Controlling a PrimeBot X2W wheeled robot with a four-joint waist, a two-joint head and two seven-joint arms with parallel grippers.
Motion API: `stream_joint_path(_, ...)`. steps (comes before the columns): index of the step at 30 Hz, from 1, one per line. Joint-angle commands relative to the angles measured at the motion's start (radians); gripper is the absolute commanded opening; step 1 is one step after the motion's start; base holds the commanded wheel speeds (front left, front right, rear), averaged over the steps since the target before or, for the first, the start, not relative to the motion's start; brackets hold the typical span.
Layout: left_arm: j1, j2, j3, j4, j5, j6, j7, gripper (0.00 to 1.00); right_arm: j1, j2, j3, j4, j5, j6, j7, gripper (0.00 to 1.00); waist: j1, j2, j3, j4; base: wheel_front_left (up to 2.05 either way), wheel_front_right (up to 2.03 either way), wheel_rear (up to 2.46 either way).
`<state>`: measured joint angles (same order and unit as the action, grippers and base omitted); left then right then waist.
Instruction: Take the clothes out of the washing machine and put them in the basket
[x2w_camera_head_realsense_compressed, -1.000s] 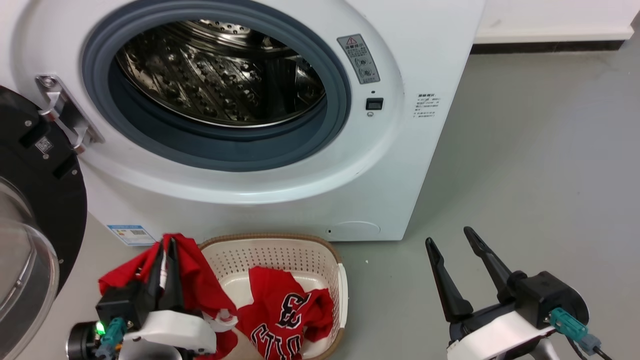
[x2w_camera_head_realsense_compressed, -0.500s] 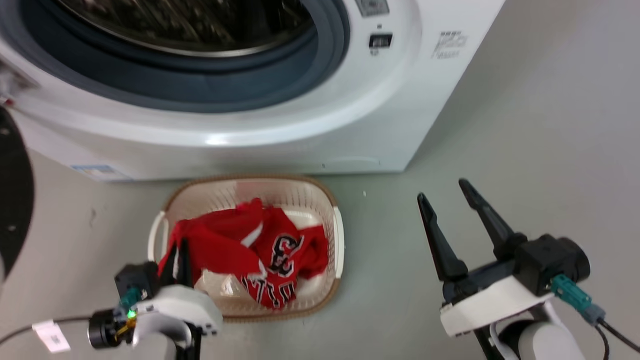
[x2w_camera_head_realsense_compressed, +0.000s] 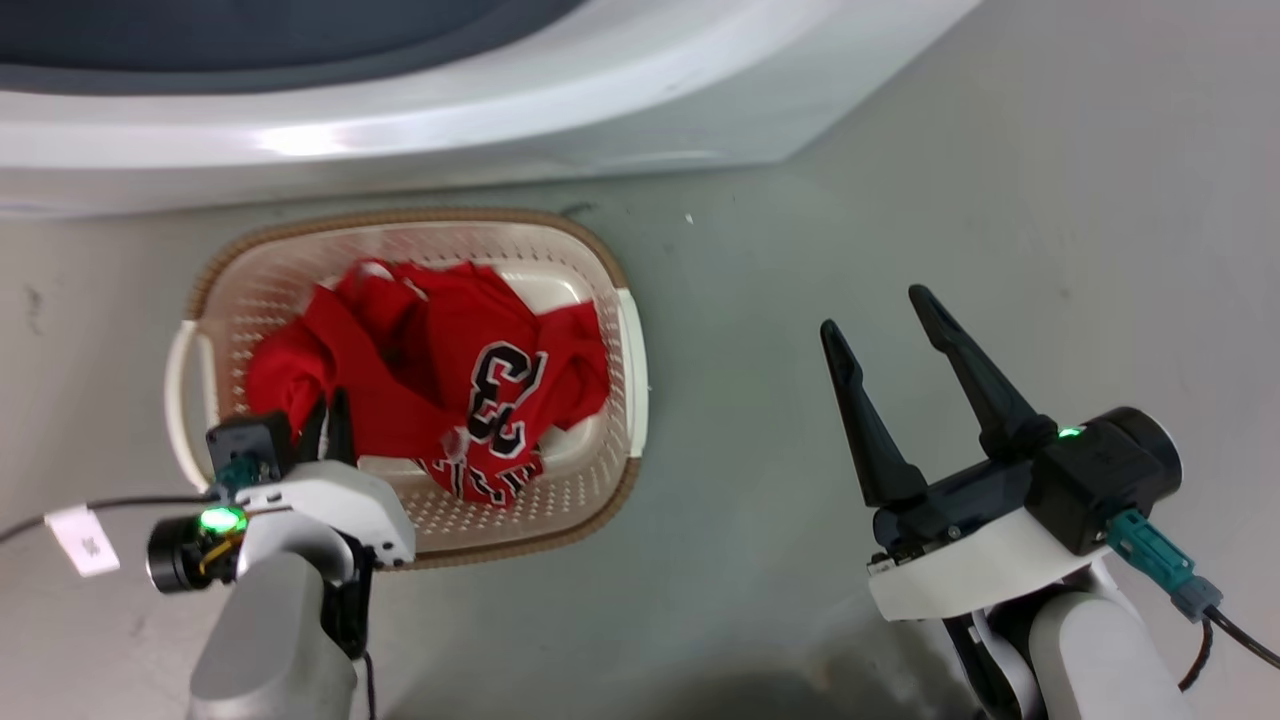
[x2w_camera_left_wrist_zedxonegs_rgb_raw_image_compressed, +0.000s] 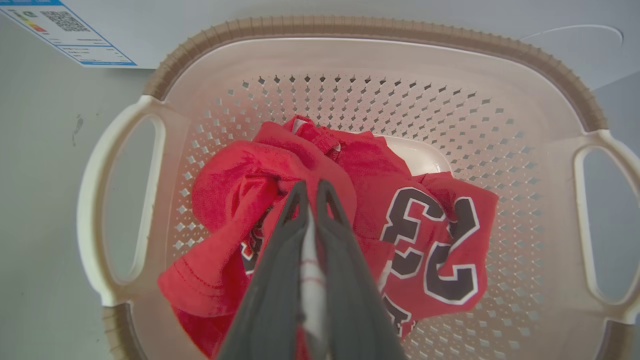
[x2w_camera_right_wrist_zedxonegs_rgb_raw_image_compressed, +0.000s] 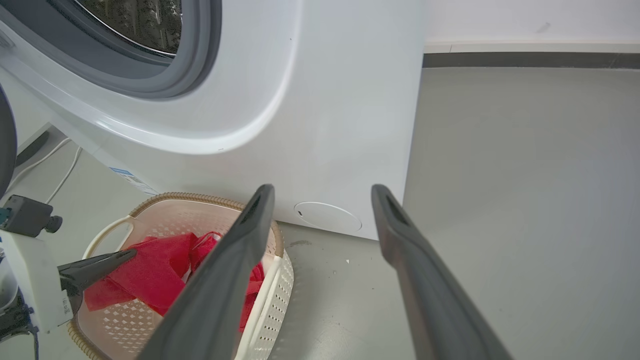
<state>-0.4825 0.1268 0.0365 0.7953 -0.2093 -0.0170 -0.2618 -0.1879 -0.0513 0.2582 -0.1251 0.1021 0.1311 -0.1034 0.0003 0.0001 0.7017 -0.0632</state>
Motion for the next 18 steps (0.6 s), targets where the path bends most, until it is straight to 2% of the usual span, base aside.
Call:
stream_joint_path(1,-0.035,0.014,-0.002,0.029,0.021,0.000,-0.004,0.00,-0.025,0.002,0.005,0.000,0.001,-0.001,-0.009,1.00,-0.0003,-0.0001,0.066,-0.038,0.00,0.00,0.00)
stream_joint_path(8,-0.119,0.033,0.019,0.185,0.046,0.008,-0.003,0.00,-0.050,0.002,0.024,0.024,0.017,-0.001,-0.031,1.00,-0.0003,-0.0001,0.106,-0.076,0.00,0.00,0.00)
stream_joint_path(10,-0.133,0.036,0.014,0.228,0.055,0.011,-0.003,0.50,-0.056,0.002,0.027,0.035,0.021,-0.001,-0.036,1.00,-0.0003,-0.0001,0.099,-0.080,0.00,0.00,0.00)
stream_joint_path(11,-0.140,0.034,0.014,0.236,0.056,0.016,-0.004,1.00,-0.058,0.002,0.027,0.040,0.022,-0.001,-0.039,1.00,-0.0003,-0.0001,0.094,-0.080,0.00,0.00,0.00)
stream_joint_path(18,-0.084,0.003,0.040,0.237,0.041,0.017,-0.004,1.00,-0.056,0.002,0.013,0.090,0.016,-0.001,-0.061,1.00,-0.0003,-0.0001,-0.016,-0.061,0.00,0.00,0.00)
